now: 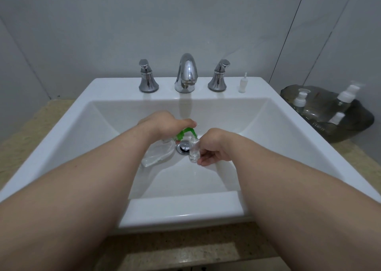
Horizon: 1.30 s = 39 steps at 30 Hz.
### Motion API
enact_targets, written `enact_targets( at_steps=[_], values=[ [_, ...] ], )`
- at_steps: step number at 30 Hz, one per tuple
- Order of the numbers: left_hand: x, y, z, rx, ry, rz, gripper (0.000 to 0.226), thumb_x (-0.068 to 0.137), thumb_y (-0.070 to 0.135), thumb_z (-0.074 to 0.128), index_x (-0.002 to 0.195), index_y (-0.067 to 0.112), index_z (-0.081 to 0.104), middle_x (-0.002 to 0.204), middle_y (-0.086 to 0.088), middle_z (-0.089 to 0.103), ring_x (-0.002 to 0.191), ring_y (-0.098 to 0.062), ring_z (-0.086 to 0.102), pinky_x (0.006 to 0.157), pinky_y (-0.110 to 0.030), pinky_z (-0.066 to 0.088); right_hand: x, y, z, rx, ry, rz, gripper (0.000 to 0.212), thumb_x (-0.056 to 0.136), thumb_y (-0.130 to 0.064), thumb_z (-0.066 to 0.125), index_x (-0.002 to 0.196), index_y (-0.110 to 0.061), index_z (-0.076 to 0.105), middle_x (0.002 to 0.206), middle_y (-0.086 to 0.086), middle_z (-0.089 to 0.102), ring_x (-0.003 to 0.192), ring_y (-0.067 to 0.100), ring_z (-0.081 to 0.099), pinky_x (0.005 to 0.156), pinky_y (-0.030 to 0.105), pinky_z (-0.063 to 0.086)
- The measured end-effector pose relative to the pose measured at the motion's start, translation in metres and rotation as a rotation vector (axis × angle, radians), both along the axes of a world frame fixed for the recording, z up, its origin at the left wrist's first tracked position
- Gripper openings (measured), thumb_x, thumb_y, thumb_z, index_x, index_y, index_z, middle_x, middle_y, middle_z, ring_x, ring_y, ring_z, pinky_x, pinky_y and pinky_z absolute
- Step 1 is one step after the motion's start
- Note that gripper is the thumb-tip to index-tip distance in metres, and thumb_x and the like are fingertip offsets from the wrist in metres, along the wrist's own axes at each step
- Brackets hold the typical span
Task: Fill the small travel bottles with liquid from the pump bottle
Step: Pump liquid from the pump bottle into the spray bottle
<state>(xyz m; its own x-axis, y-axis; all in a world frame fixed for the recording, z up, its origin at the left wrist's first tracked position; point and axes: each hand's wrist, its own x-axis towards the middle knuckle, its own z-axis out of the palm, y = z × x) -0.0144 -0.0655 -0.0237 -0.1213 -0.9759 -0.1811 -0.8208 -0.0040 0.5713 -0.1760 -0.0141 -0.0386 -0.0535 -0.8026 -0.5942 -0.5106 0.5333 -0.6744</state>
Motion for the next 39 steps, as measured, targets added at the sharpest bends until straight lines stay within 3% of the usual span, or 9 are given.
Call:
enact_targets(
  at_steps=[5, 10, 14, 18, 21, 29, 33, 39],
  values=[
    [-0.0002, 0.0007, 0.0003, 0.008, 0.003, 0.005, 0.080, 0.049, 0.091, 0.061, 0.070, 0.015, 0.075, 0.071, -0.005, 0.074, 0.071, -0.028, 0.066, 0.083, -0.037, 0.055, -0.0003, -0.0002, 0.0000, 0.001, -0.008, -0.003, 0.035, 0.097, 0.013, 0.031, 0.090, -0.003, 0.061, 0.083, 0.018, 0.062, 0.063, 0.022, 0.063, 0.070, 0.033, 0.059],
    [-0.0005, 0.0007, 0.0011, -0.001, 0.006, 0.006, 0.070, 0.060, 0.082, 0.067, 0.074, 0.014, 0.074, 0.075, -0.007, 0.074, 0.078, -0.029, 0.070, 0.087, -0.039, 0.056, -0.0012, 0.0005, 0.0006, 0.000, -0.023, -0.004, 0.036, 0.096, 0.014, 0.030, 0.099, -0.001, 0.062, 0.090, 0.020, 0.061, 0.065, 0.023, 0.062, 0.078, 0.036, 0.058],
    [-0.0010, 0.0007, 0.0025, 0.010, -0.001, -0.001, 0.062, 0.059, 0.075, 0.065, 0.066, 0.014, 0.070, 0.061, -0.005, 0.067, 0.064, -0.027, 0.061, 0.073, -0.034, 0.051, -0.0018, 0.0002, -0.0002, 0.002, -0.026, -0.009, 0.038, 0.096, 0.015, 0.030, 0.088, -0.003, 0.062, 0.083, 0.017, 0.061, 0.064, 0.023, 0.062, 0.078, 0.036, 0.058],
    [-0.0005, -0.0006, 0.0013, 0.025, 0.011, -0.006, 0.061, 0.057, 0.072, 0.064, 0.069, 0.013, 0.073, 0.067, -0.009, 0.074, 0.062, -0.027, 0.060, 0.075, -0.038, 0.055, -0.0015, 0.0000, -0.0010, 0.006, -0.023, 0.000, 0.038, 0.095, 0.015, 0.031, 0.085, -0.003, 0.063, 0.083, 0.018, 0.062, 0.065, 0.023, 0.062, 0.079, 0.037, 0.058],
    [-0.0006, -0.0013, 0.0014, 0.026, 0.020, -0.019, 0.058, 0.062, 0.069, 0.066, 0.069, 0.012, 0.072, 0.065, -0.007, 0.070, 0.061, -0.027, 0.058, 0.068, -0.034, 0.048, -0.0015, -0.0006, -0.0010, 0.006, -0.012, 0.006, 0.040, 0.095, 0.015, 0.030, 0.086, -0.004, 0.064, 0.086, 0.019, 0.062, 0.063, 0.022, 0.063, 0.076, 0.035, 0.058],
    [0.0024, 0.0018, 0.0031, 0.011, -0.006, 0.002, 0.079, 0.060, 0.092, 0.064, 0.074, 0.015, 0.076, 0.074, -0.005, 0.073, 0.078, -0.027, 0.068, 0.089, -0.037, 0.054, -0.0013, -0.0018, -0.0017, -0.011, 0.007, 0.015, 0.035, 0.097, 0.012, 0.034, 0.092, 0.000, 0.067, 0.093, 0.021, 0.065, 0.062, 0.021, 0.063, 0.076, 0.035, 0.060],
    [0.0022, 0.0038, 0.0040, 0.015, -0.001, 0.008, 0.078, 0.064, 0.092, 0.065, 0.074, 0.015, 0.076, 0.078, -0.005, 0.072, 0.081, -0.027, 0.068, 0.090, -0.038, 0.054, -0.0002, -0.0004, -0.0015, -0.018, 0.010, 0.019, 0.035, 0.097, 0.012, 0.034, 0.088, -0.001, 0.065, 0.095, 0.021, 0.064, 0.063, 0.021, 0.063, 0.074, 0.035, 0.059],
    [0.0024, 0.0028, 0.0026, 0.024, 0.000, 0.022, 0.084, 0.051, 0.095, 0.063, 0.076, 0.016, 0.077, 0.079, -0.005, 0.075, 0.082, -0.027, 0.070, 0.091, -0.039, 0.056, -0.0004, -0.0008, -0.0020, -0.021, 0.012, 0.006, 0.036, 0.096, 0.013, 0.031, 0.083, -0.001, 0.062, 0.091, 0.021, 0.065, 0.064, 0.022, 0.063, 0.077, 0.037, 0.059]
  ],
)
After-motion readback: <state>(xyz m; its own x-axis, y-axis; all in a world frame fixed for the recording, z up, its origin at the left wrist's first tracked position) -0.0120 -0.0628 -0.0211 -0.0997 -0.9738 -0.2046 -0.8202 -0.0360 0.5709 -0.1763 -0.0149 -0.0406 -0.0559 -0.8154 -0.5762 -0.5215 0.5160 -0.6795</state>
